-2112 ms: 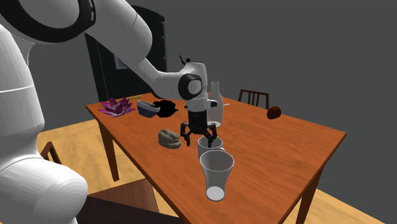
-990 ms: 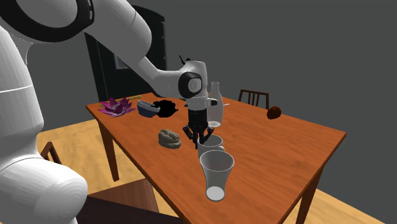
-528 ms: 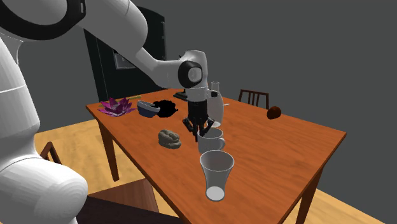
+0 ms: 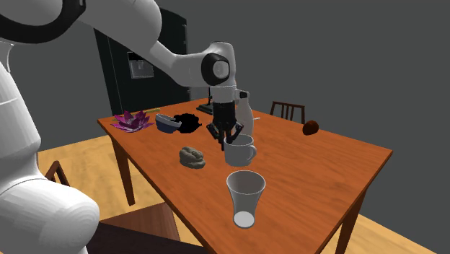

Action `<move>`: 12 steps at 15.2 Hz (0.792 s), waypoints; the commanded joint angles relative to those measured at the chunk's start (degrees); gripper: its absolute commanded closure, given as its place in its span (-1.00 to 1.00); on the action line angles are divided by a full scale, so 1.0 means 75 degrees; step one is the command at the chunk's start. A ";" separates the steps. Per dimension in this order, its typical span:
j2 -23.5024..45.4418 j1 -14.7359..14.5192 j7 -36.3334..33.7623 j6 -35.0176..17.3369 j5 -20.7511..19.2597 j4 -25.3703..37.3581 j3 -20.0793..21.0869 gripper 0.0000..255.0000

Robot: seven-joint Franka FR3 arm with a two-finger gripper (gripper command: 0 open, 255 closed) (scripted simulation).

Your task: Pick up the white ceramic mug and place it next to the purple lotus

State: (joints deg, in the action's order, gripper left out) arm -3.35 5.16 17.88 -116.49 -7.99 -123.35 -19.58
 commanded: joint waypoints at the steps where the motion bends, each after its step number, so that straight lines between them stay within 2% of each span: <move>1: -0.0088 -0.0007 -0.0001 0.0220 -0.0016 0.0133 0.0012 1.00; 12: -0.0395 -0.0034 0.0040 0.1340 -0.0052 0.0957 0.0067 1.00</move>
State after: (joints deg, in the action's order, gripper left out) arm -6.01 4.83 17.95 -107.35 -8.30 -116.80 -19.01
